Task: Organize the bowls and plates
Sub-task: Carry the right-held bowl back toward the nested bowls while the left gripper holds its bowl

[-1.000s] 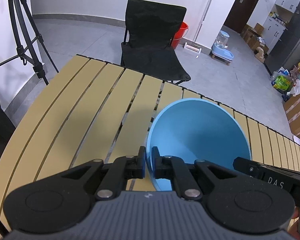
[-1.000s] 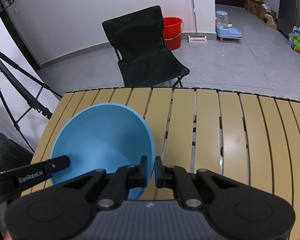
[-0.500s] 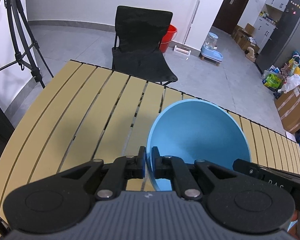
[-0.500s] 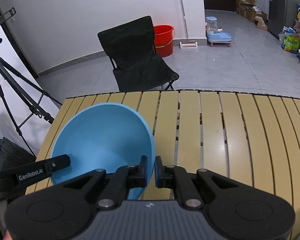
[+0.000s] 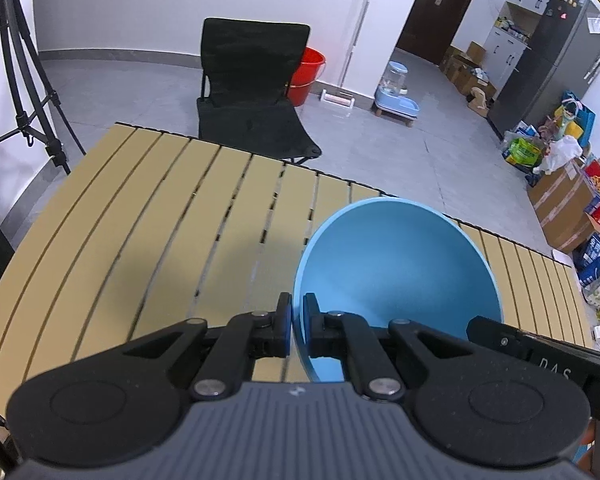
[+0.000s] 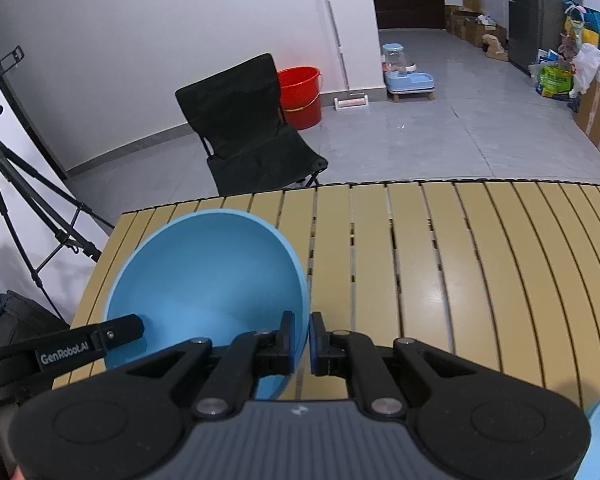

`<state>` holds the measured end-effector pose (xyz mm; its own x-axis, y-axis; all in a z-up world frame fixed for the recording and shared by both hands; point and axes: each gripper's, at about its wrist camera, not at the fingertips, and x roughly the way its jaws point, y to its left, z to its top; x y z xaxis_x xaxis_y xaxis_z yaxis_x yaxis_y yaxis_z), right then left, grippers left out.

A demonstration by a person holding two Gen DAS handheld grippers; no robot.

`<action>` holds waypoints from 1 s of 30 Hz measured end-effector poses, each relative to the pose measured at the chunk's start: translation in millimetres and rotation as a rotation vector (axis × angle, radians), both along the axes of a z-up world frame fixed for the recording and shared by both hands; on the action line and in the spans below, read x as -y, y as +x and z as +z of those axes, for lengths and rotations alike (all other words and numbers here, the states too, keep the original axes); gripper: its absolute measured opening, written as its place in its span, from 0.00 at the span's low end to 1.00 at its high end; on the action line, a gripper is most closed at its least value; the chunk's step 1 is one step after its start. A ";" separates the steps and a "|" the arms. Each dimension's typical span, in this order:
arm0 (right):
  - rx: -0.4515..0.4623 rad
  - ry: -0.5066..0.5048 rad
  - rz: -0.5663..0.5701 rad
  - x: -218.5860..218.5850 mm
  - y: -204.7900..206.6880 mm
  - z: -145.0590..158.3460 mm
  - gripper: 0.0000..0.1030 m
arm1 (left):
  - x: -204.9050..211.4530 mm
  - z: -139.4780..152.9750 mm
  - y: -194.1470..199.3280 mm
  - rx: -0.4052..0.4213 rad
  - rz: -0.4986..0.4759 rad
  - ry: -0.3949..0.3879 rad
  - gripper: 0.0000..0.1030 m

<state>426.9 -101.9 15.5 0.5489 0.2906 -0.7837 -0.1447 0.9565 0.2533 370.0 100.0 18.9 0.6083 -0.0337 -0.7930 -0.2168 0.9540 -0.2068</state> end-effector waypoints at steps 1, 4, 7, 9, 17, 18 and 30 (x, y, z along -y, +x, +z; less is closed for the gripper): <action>0.002 0.001 -0.004 4.5 -2.9 1.0 0.06 | 4.3 0.9 -1.6 0.001 -0.004 0.000 0.06; 0.007 0.003 -0.019 18.9 -10.7 4.2 0.06 | 16.9 3.5 -5.2 0.003 -0.019 0.001 0.06; 0.014 0.007 -0.034 32.6 -16.1 7.1 0.06 | 31.5 5.6 -9.5 0.003 -0.036 0.005 0.06; 0.017 0.010 -0.045 42.0 -20.1 8.4 0.06 | 40.0 6.7 -10.8 0.001 -0.046 0.005 0.06; 0.020 0.020 -0.079 76.1 -33.8 10.4 0.06 | 76.5 11.1 -18.3 0.000 -0.085 0.010 0.06; 0.021 0.019 -0.084 81.1 -35.8 10.6 0.06 | 80.5 11.0 -19.2 0.000 -0.090 0.011 0.06; 0.031 0.028 -0.156 141.5 -57.8 9.4 0.06 | 136.8 9.4 -24.8 -0.010 -0.161 0.031 0.06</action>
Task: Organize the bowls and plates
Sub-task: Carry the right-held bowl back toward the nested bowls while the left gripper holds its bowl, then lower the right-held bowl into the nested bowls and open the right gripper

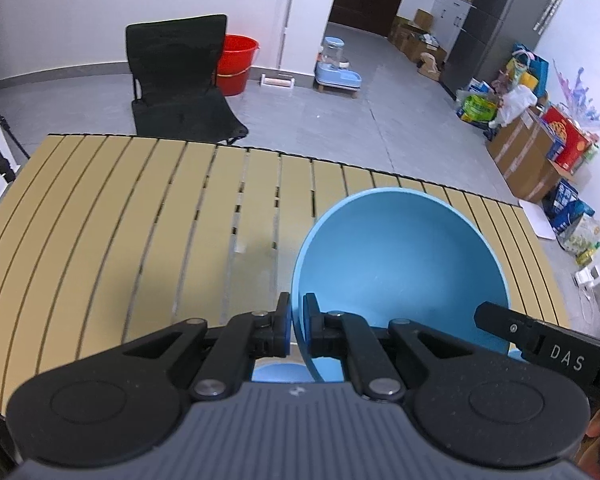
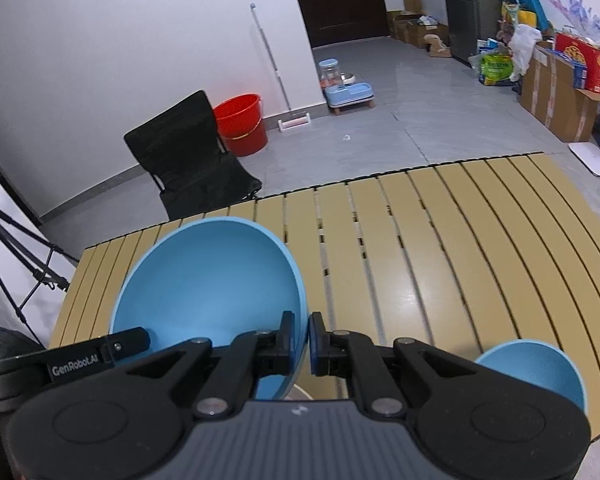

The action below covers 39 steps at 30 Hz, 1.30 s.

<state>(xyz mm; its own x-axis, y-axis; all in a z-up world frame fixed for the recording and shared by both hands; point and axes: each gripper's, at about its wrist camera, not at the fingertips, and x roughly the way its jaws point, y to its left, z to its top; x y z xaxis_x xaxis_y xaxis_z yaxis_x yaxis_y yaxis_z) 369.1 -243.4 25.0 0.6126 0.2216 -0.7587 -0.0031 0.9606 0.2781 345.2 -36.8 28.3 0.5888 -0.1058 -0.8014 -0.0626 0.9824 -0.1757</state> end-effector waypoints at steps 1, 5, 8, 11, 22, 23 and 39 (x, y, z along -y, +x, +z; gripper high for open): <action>0.002 0.000 -0.005 4.3 -1.3 0.3 0.06 | 4.8 -0.1 -0.8 0.001 -0.007 -0.001 0.06; 0.010 0.007 -0.031 24.9 -8.6 -0.1 0.06 | 24.7 -1.0 -3.0 -0.001 -0.036 0.004 0.06; 0.015 0.008 -0.047 39.1 -12.8 -0.5 0.06 | 39.7 -1.8 -3.8 -0.001 -0.057 0.012 0.06; 0.021 0.012 -0.071 54.1 -17.9 -1.6 0.06 | 54.4 -2.7 -5.4 -0.001 -0.083 0.016 0.07; 0.041 0.019 -0.156 106.9 -44.9 -8.7 0.07 | 110.9 -8.2 -16.4 -0.008 -0.178 0.035 0.07; 0.042 0.019 -0.162 111.8 -47.7 -9.5 0.07 | 115.7 -8.9 -17.9 -0.008 -0.187 0.039 0.07; 0.033 0.009 -0.254 162.4 -77.0 -31.2 0.07 | 180.8 -36.1 -25.5 -0.052 -0.286 0.086 0.07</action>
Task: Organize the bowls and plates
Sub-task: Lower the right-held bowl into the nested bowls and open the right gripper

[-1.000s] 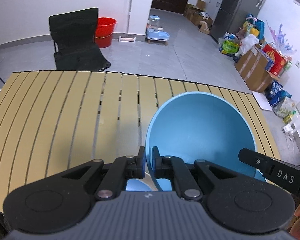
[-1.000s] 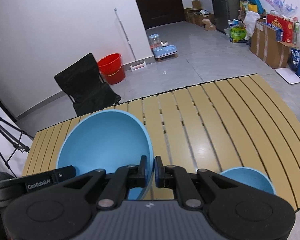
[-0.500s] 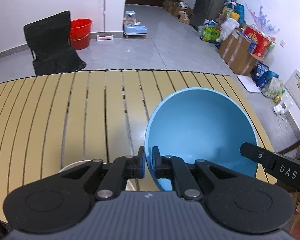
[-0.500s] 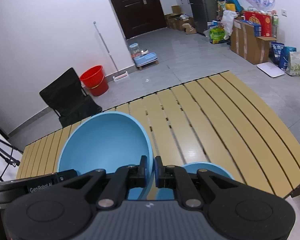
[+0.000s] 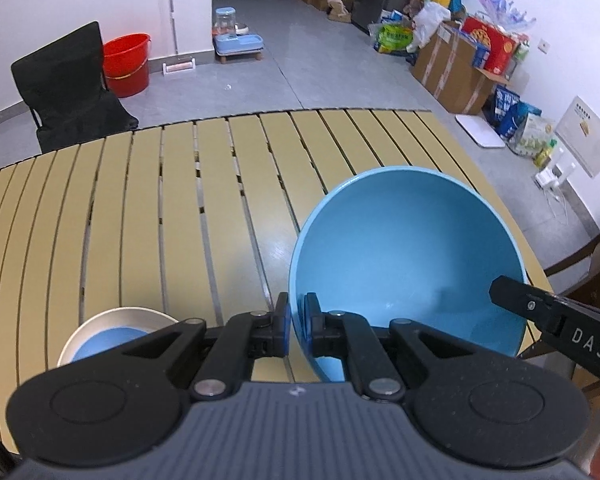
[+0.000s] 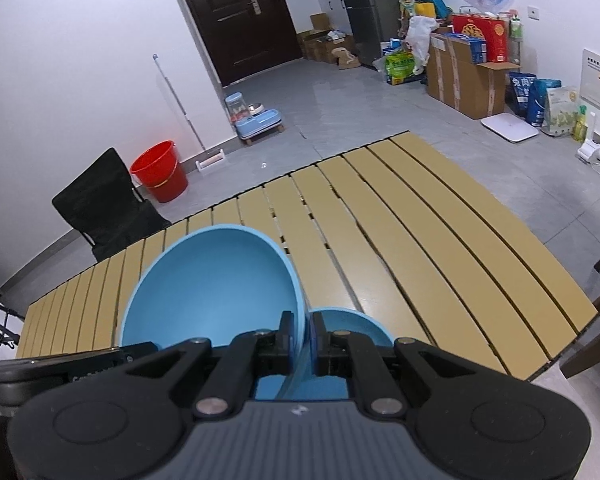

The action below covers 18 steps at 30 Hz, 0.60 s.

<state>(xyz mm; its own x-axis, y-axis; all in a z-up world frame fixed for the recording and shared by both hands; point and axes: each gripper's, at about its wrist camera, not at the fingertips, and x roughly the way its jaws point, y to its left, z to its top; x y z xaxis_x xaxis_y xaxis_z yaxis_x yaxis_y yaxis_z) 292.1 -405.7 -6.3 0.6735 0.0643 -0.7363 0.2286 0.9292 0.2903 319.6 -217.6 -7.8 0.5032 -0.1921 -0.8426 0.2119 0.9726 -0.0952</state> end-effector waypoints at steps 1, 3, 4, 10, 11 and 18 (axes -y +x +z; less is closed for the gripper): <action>0.000 -0.002 -0.004 1.2 -1.4 -1.5 0.07 | 2.9 -1.4 -0.2 -0.001 -0.006 0.004 0.07; -0.001 -0.004 -0.013 5.9 -4.0 -4.6 0.07 | 8.5 -5.0 -0.7 -0.005 -0.018 0.010 0.07; -0.003 -0.004 -0.019 8.5 -4.8 -6.8 0.07 | 11.3 -7.0 -0.9 -0.006 -0.024 0.013 0.07; -0.020 0.003 -0.036 18.9 -6.8 -20.4 0.07 | 27.6 -17.5 -3.2 -0.022 -0.048 0.047 0.07; -0.023 0.001 -0.038 19.7 -7.9 -22.8 0.07 | 29.2 -19.4 -3.3 -0.025 -0.051 0.053 0.07; -0.040 -0.005 -0.052 21.1 -12.2 -36.5 0.07 | 37.8 -31.7 -0.6 -0.046 -0.072 0.073 0.07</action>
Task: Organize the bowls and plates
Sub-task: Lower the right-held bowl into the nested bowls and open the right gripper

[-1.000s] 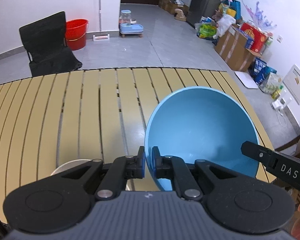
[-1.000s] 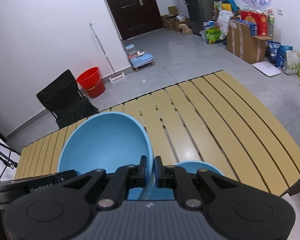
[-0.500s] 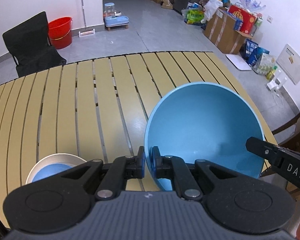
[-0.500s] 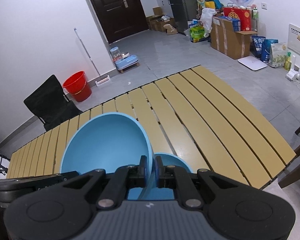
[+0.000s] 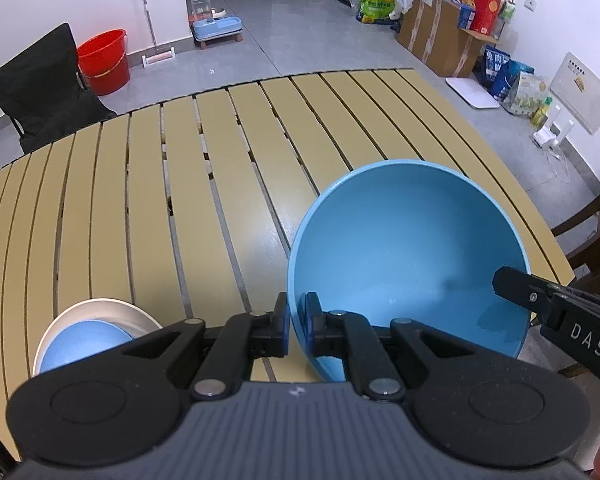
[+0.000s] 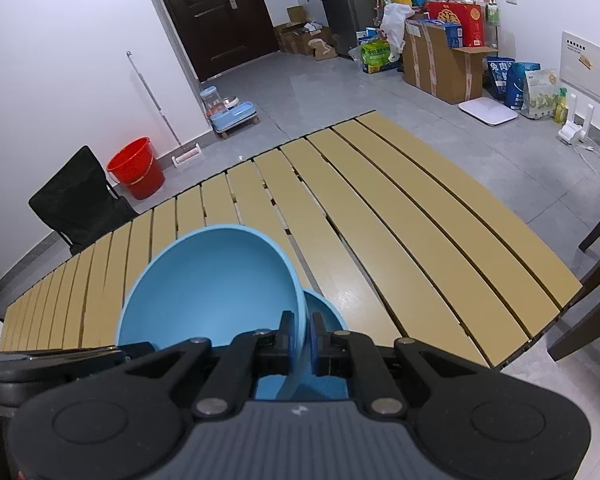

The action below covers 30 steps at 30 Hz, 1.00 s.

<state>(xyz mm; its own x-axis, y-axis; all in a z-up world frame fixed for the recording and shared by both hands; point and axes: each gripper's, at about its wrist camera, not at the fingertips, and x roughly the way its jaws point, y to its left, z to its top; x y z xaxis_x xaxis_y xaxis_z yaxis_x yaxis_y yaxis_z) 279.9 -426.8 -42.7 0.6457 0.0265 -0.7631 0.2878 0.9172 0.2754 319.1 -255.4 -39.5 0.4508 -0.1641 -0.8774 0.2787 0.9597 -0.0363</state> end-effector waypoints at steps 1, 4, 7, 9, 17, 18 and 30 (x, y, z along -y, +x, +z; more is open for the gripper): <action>-0.001 -0.005 -0.002 -0.1 -0.6 -1.7 0.07 | 1.5 -2.0 -0.1 -0.002 -0.004 0.003 0.07; -0.003 -0.020 -0.004 -0.3 -3.6 -5.2 0.07 | 6.0 -6.5 -0.5 -0.008 -0.011 0.009 0.08; -0.005 -0.028 -0.007 1.2 -5.0 -8.5 0.07 | 7.5 -10.0 -0.7 -0.011 -0.019 0.011 0.08; -0.004 -0.029 -0.009 3.5 -6.8 -11.4 0.07 | 8.3 -13.1 -1.7 -0.013 -0.024 0.013 0.08; -0.003 -0.073 -0.012 -4.7 -8.6 -20.5 0.07 | 10.8 -22.9 -0.1 -0.021 -0.043 0.024 0.08; -0.004 -0.073 -0.012 -5.0 -8.1 -21.7 0.07 | 10.7 -23.6 0.6 -0.022 -0.044 0.025 0.08; -0.015 -0.088 0.000 -8.9 -7.3 -32.2 0.07 | 15.8 -32.7 2.3 -0.034 -0.050 0.036 0.08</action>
<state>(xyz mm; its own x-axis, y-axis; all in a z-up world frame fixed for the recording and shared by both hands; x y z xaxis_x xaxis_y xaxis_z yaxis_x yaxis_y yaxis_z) 272.7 -417.9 -75.0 0.6343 -0.0416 -0.7720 0.2917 0.9376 0.1891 321.4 -271.2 -72.2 0.4130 -0.1541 -0.8976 0.3255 0.9454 -0.0125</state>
